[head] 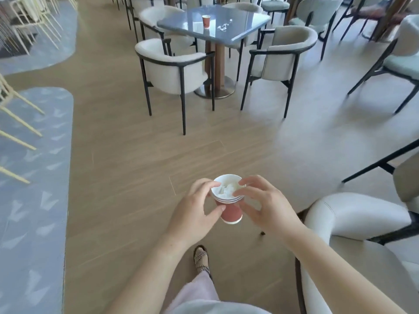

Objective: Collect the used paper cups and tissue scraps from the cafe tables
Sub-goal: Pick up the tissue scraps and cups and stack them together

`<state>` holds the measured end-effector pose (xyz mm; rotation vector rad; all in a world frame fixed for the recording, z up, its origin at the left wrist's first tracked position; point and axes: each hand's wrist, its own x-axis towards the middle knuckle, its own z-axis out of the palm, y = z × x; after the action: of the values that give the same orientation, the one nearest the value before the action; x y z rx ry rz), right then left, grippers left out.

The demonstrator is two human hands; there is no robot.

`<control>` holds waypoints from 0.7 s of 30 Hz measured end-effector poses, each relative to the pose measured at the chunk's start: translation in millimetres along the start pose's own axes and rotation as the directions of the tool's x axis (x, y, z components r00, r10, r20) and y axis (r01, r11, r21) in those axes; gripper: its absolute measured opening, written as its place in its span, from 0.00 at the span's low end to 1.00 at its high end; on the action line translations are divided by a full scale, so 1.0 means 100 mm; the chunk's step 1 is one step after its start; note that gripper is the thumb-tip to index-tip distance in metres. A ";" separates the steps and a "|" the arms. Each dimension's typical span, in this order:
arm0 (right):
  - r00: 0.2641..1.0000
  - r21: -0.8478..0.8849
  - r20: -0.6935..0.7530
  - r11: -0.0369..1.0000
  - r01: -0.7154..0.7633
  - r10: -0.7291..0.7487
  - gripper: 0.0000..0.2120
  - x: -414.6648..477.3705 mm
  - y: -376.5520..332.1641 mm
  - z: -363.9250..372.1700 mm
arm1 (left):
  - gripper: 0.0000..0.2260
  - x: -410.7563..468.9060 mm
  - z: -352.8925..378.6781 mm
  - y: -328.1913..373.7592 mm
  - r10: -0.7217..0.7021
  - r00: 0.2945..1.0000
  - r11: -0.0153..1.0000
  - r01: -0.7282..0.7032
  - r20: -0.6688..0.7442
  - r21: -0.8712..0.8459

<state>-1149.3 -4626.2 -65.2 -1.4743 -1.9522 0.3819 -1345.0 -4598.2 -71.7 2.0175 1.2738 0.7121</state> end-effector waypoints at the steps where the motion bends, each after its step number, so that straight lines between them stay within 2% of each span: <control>1: 1.000 -0.004 -0.016 1.000 -0.004 0.004 0.07 0.26 0.06 0.02 | 0.16 0.27 -0.09 -0.06 0.013 1.000 1.000 -0.013 0.005 0.007; 5: 0.997 -0.024 -0.071 0.999 -0.039 0.037 0.08 1.18 0.30 0.02 | 0.09 1.28 -0.43 -0.25 0.057 0.998 0.997 -0.059 0.031 0.047; 9: 0.990 -0.046 -0.126 0.996 -0.075 0.069 0.06 1.86 0.59 0.04 | 0.07 2.13 -0.56 -0.40 0.087 0.995 0.992 -0.092 0.053 0.086; 17: 0.955 -0.052 -0.200 0.970 -0.236 0.221 0.07 3.06 1.56 0.03 | 0.07 3.90 -0.32 -0.60 0.148 0.984 0.981 -0.159 0.096 0.109; 21: 0.938 -0.036 -0.248 0.965 -0.258 0.241 0.07 3.93 2.18 -0.06 | 0.07 5.02 -0.24 -0.69 0.182 0.979 0.975 -0.191 0.087 0.110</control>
<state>-1043.5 -4189.5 -61.6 -1.7338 -1.6053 0.2326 -1209.8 -4109.4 -55.2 2.2604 1.1152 0.6509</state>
